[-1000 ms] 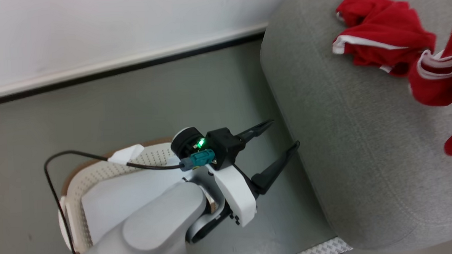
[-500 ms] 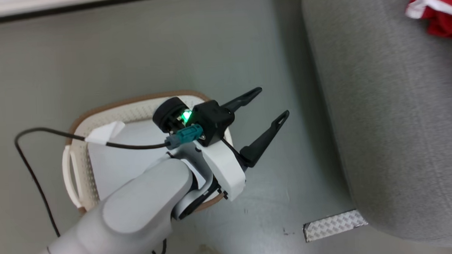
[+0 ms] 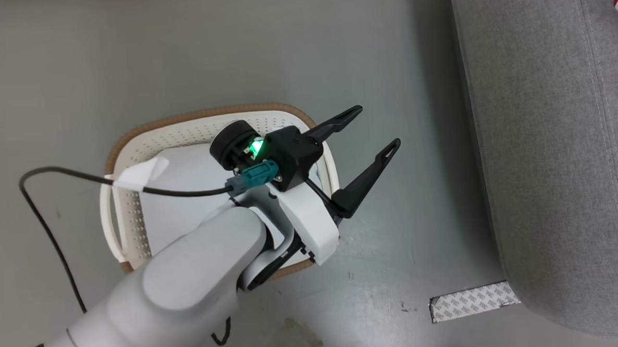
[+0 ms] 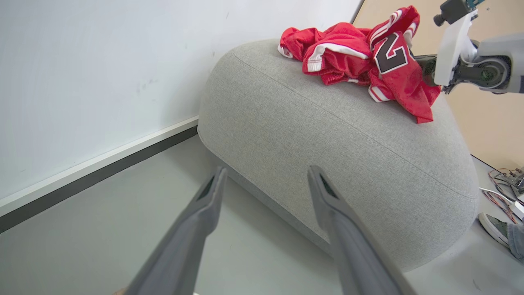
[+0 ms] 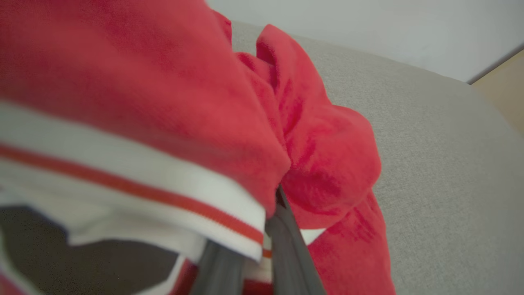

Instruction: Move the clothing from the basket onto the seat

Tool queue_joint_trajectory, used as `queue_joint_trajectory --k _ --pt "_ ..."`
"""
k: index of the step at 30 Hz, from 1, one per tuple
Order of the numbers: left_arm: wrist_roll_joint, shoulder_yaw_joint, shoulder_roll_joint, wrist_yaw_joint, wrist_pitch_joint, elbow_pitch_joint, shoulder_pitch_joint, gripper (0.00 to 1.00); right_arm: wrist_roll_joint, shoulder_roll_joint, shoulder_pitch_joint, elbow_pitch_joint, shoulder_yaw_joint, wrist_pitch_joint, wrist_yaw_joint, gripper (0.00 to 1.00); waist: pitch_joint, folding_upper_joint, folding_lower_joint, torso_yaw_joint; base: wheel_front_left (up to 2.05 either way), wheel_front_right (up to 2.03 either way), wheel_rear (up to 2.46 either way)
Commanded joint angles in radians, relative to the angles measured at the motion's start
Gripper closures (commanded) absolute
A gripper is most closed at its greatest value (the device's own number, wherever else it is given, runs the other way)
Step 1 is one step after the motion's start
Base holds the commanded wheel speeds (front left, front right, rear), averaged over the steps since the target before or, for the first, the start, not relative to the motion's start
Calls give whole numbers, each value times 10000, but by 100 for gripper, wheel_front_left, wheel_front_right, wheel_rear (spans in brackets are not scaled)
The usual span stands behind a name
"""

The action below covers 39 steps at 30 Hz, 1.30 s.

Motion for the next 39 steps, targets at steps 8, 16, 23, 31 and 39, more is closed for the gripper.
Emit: queue_joint_trajectory --k 8,16,23,31,39 --pt "-187 0 -124 -62 -277 300 98 0 683 -403 -425 627 1369 538 -27 0 -408 0 -1 102 0 0 0" --pt "-391 59 -132 -19 -521 522 391 0 1126 -746 -327 521 2130 512 -27 0 -1157 0 -1 -8 0 0 0" --pt "-638 227 -72 11 -790 713 960 0 1346 -1109 -9 58 2747 921 -27 0 -2208 0 -1 -203 0 0 0" --pt "-884 484 -9 95 -998 719 1641 0 1672 -1949 200 -917 3277 1496 -27 0 -3385 0 -1 -381 0 0 0" --pt "-907 923 60 323 -1078 340 2489 0 1404 -2313 337 -2244 3366 963 -27 0 -4627 0 -1 -301 0 0 0"
